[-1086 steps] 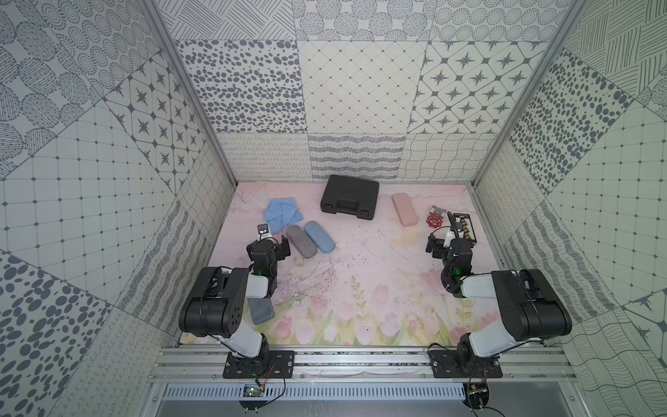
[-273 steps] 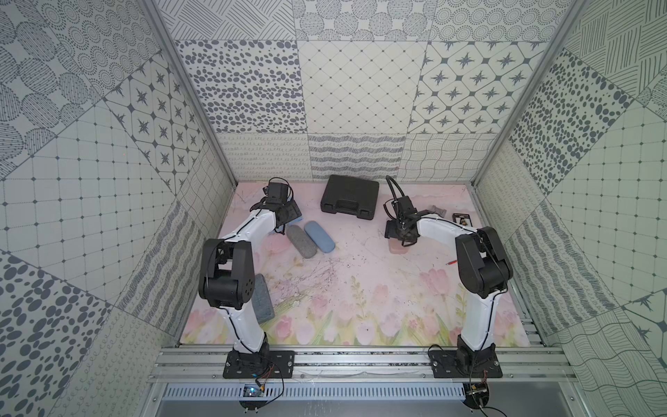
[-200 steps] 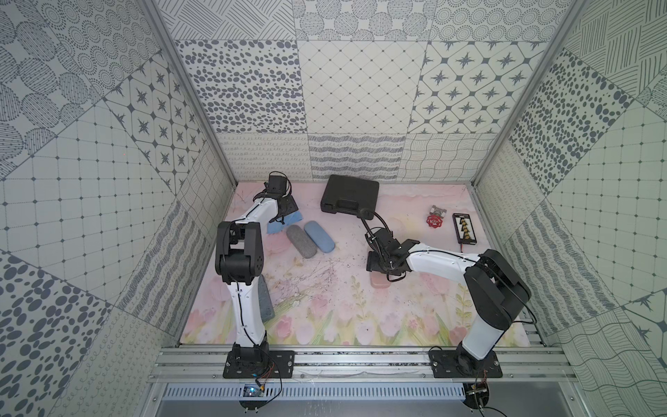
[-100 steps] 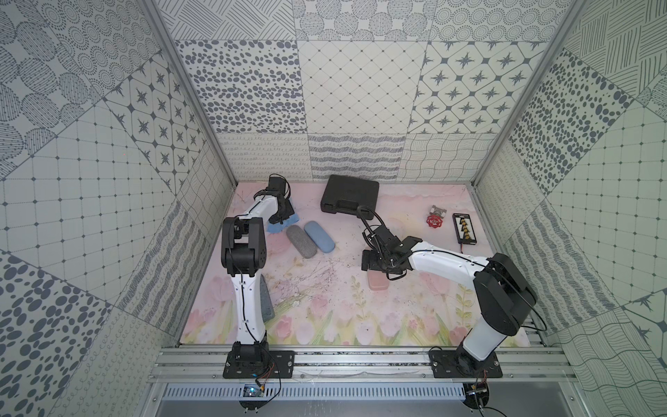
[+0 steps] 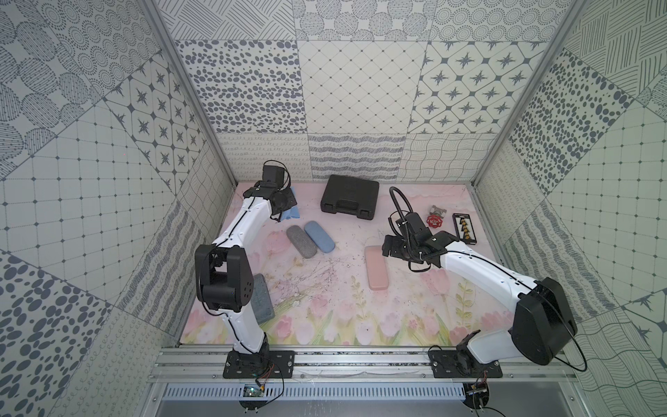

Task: Wipe the eyeglass case
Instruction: Pick up the cleaning item at the center of the board, then place the cleaning item at the center of the board.

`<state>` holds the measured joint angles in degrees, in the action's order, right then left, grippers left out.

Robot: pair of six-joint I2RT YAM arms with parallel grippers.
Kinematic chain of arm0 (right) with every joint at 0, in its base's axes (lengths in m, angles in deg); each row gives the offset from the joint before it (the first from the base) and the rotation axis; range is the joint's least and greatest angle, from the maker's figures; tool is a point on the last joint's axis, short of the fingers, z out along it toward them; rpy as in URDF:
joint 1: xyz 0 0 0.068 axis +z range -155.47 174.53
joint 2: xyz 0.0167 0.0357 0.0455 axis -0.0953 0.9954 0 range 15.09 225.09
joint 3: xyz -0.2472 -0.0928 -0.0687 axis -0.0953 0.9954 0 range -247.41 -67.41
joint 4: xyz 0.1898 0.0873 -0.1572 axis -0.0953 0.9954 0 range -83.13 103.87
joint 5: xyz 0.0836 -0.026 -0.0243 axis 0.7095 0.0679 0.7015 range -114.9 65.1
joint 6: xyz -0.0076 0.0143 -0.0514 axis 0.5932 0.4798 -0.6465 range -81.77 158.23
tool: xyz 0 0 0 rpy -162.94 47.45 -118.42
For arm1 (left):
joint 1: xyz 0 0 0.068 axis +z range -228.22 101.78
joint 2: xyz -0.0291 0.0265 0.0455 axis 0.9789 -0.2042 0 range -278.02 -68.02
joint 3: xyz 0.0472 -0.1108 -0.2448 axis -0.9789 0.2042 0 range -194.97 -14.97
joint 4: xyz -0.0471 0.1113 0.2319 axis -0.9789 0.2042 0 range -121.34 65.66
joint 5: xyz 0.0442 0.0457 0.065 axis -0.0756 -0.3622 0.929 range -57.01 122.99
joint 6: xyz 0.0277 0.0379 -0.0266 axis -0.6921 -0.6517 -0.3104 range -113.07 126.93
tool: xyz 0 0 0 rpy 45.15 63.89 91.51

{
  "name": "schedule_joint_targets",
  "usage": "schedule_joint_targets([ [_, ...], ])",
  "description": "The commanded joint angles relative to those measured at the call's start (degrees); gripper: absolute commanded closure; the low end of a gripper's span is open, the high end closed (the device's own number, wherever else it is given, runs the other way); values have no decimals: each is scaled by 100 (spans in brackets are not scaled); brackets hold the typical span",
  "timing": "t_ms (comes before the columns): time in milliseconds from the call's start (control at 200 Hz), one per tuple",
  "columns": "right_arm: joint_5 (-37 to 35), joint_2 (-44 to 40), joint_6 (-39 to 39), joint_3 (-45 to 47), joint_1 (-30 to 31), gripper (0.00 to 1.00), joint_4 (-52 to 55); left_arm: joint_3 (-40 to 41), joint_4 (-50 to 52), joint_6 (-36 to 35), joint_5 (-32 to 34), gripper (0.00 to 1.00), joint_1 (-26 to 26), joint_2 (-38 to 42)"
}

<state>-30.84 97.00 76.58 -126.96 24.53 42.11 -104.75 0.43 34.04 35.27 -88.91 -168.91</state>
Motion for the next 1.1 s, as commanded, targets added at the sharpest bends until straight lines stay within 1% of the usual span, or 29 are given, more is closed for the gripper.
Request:
schedule_joint_targets([
  [0,150,-337,-247,183,-456,8,73,49,-130,273,-700,100,-1187,418],
  [110,322,-584,-293,373,-969,13,79,29,-664,782,-1432,100,-2048,210],
  [175,448,-757,-272,525,-1259,16,21,-49,-1047,992,-1723,100,-2514,19],
  [245,555,-900,-291,630,-1529,20,-7,-164,-1551,1248,-2272,100,-2929,-231],
  [335,554,-1008,-341,688,-1776,25,17,-306,-2167,1525,-2732,100,-3385,-589],
  [415,556,-1065,-339,759,-1922,32,-23,-635,-2233,1613,-2927,100,-3707,-980],
  [475,540,-1077,-337,785,-1978,38,-20,-829,-2097,1583,-2877,100,-3932,-1272],
  [555,404,-1119,-328,824,-2015,51,8,-934,-1766,1521,-2673,100,-4171,-1639],
  [640,304,-1189,-353,899,-2058,73,-8,-968,-1452,1453,-2491,100,-4362,-1957],
  [705,301,-1204,-379,943,-2097,86,-26,-929,-1375,1435,-2457,100,-4476,-2119],
  [745,326,-1196,-388,952,-2103,93,-37,-943,-1214,1336,-2287,100,-4557,-2192],
  [791,400,-1171,-407,954,-2103,93,-68,-962,-1033,1201,-2068,100,-4628,-2256],
  [841,485,-1127,-430,967,-2100,89,-94,-965,-892,1103,-1936,100,-4659,-2311],
  [931,477,-1090,-507,982,-2069,78,-121,-856,-823,982,-1692,86,-4661,-2306],
  [991,393,-1072,-578,972,-2051,76,-85,-773,-857,954,-1697,74,-4661,-2253],
  [1096,382,-996,-706,931,-1970,73,-38,-452,-1331,1019,-2031,55,-4617,-1957],
])
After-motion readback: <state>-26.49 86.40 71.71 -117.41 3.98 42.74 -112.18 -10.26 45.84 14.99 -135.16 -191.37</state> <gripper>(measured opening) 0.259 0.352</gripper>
